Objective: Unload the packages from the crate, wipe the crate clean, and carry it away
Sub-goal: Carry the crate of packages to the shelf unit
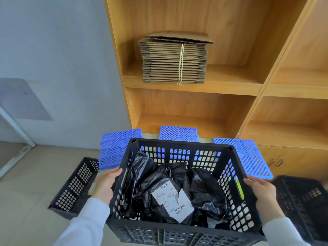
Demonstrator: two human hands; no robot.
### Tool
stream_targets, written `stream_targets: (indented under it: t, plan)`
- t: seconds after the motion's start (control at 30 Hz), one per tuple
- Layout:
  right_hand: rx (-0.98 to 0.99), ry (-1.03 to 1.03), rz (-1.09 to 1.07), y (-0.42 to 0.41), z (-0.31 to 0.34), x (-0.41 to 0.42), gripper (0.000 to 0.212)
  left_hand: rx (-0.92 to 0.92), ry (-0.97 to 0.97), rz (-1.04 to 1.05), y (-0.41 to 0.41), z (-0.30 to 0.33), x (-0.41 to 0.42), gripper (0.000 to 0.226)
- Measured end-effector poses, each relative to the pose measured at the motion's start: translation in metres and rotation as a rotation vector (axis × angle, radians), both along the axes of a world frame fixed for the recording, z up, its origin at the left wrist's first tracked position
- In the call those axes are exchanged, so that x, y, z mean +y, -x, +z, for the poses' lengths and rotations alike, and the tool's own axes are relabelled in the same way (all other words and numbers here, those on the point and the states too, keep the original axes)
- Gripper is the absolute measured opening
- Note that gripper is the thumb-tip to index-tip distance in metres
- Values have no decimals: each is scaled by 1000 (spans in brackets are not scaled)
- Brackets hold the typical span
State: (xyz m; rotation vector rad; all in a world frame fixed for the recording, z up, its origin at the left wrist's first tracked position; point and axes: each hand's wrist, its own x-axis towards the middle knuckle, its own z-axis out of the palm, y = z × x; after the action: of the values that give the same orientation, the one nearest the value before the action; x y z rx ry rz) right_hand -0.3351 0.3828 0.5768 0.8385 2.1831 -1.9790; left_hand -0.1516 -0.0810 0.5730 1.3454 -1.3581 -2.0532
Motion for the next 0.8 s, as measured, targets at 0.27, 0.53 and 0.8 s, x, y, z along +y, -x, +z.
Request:
stream_targets:
  t: [0.27,0.53,0.8]
  plan:
    - [9,-61,46,35,-12,-2,22,-33,54,69,35,-6,4,39]
    - [47,-126,90,57,-16,-8,15,-74,303,95,59,-10,7,28]
    - [74,-148,128,61,-13,-15,21,-110,428,88,64,-11,9,24]
